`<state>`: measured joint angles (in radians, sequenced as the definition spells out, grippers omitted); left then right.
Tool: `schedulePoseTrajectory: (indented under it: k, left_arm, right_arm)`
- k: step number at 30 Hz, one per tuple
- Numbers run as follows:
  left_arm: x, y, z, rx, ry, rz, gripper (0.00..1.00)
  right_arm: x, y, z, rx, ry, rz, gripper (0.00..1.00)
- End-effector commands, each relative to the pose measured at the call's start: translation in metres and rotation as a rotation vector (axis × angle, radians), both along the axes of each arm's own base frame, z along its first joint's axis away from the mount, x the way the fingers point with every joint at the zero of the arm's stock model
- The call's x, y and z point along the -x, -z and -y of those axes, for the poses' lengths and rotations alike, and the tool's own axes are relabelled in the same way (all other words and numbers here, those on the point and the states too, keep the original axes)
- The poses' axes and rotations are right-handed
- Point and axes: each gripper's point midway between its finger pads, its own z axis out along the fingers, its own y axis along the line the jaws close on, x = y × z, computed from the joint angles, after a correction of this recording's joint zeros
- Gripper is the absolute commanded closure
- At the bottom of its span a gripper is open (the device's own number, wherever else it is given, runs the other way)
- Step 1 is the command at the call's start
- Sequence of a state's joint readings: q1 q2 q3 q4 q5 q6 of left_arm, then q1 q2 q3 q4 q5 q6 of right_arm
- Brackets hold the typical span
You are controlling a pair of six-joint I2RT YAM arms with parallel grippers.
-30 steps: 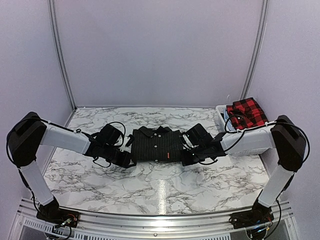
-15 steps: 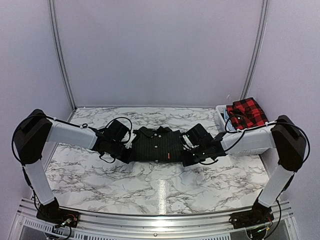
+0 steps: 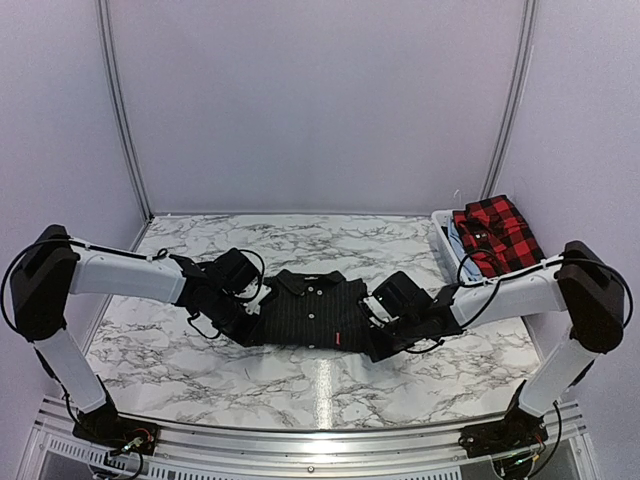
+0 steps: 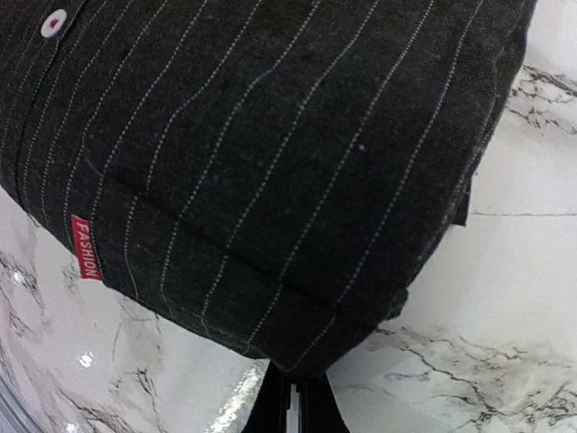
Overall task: Fold and stack the long sleeve shirts
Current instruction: Move the square-folded shirt to the center of the board, then smooth out the square-folded shirt at the center of the board.
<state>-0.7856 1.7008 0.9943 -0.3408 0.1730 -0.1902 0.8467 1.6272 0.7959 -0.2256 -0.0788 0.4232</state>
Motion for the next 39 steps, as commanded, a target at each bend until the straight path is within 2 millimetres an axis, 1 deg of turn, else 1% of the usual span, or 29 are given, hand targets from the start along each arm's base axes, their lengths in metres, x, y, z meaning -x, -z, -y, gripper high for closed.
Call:
schedulePoseTrajectory:
  k: [1, 3, 4, 6, 7, 9, 10, 12, 14, 17, 18, 20, 21, 23, 25, 27, 29, 31, 36, 39]
  left_arm:
    - [0.020, 0.006, -0.020, -0.059, -0.075, -0.098, 0.73]
    - [0.018, -0.009, -0.017, -0.030, -0.090, -0.084, 0.63]
    - [0.015, -0.020, -0.014, -0.004, -0.096, -0.066, 0.59]
    - [0.008, -0.042, -0.009, 0.048, -0.112, -0.032, 0.57]
    - [0.003, -0.052, -0.006, 0.074, -0.123, -0.016, 0.57]
    - [-0.006, -0.066, -0.002, 0.116, -0.143, -0.006, 0.62]
    - [-0.010, -0.068, 0.002, 0.136, -0.148, -0.011, 0.66]
    - [-0.015, -0.068, 0.012, 0.174, -0.148, -0.032, 0.76]
    - [-0.020, -0.061, 0.021, 0.185, -0.139, -0.056, 0.83]
    - [-0.028, -0.040, 0.028, 0.167, -0.141, -0.085, 0.90]
    - [-0.032, -0.032, 0.029, 0.163, -0.148, -0.096, 0.92]
    - [-0.038, -0.017, 0.030, 0.152, -0.166, -0.114, 0.96]
    - [-0.041, -0.010, 0.030, 0.146, -0.176, -0.115, 0.97]
    - [-0.047, 0.004, 0.028, 0.129, -0.198, -0.122, 0.99]
    - [-0.050, 0.012, 0.028, 0.128, -0.210, -0.124, 0.99]
    - [-0.051, 0.015, 0.028, 0.129, -0.223, -0.126, 0.99]
    - [-0.052, 0.012, 0.028, 0.135, -0.233, -0.119, 0.97]
    - [-0.053, 0.002, 0.028, 0.153, -0.236, -0.102, 0.95]
    - [-0.055, -0.032, 0.033, 0.207, -0.236, -0.041, 0.89]
    - [-0.056, -0.054, 0.039, 0.243, -0.235, -0.001, 0.82]
  right_arm:
    - [0.016, -0.005, 0.001, -0.016, -0.001, -0.043, 0.88]
    - [0.013, -0.025, 0.001, -0.025, -0.002, -0.010, 0.75]
    - [0.009, -0.037, 0.002, -0.026, 0.000, 0.014, 0.70]
    - [0.000, -0.061, 0.004, -0.025, 0.013, 0.059, 0.65]
    - [-0.005, -0.072, 0.002, -0.034, 0.018, 0.082, 0.65]
    - [-0.018, -0.093, -0.005, -0.067, 0.022, 0.130, 0.64]
    - [-0.025, -0.101, -0.011, -0.089, 0.024, 0.152, 0.64]
    - [-0.039, -0.110, -0.027, -0.128, 0.020, 0.174, 0.65]
    - [-0.053, -0.112, -0.046, -0.152, 0.006, 0.185, 0.67]
    - [-0.071, -0.110, -0.074, -0.183, -0.012, 0.188, 0.69]
    - [-0.077, -0.107, -0.081, -0.187, -0.016, 0.191, 0.70]
    - [-0.085, -0.090, -0.090, -0.169, -0.015, 0.174, 0.70]
    - [-0.089, -0.081, -0.090, -0.152, -0.008, 0.172, 0.70]
    - [-0.089, -0.056, -0.083, -0.111, 0.018, 0.142, 0.70]
    - [-0.082, -0.032, -0.071, -0.086, 0.046, 0.102, 0.70]
    - [-0.074, -0.017, -0.057, -0.072, 0.070, 0.079, 0.71]
    - [-0.069, -0.010, -0.046, -0.057, 0.090, 0.068, 0.70]
    - [-0.069, -0.014, -0.042, -0.061, 0.097, 0.073, 0.70]
    - [-0.077, -0.051, -0.043, -0.103, 0.098, 0.134, 0.68]
    - [-0.080, -0.069, -0.037, -0.114, 0.110, 0.161, 0.67]
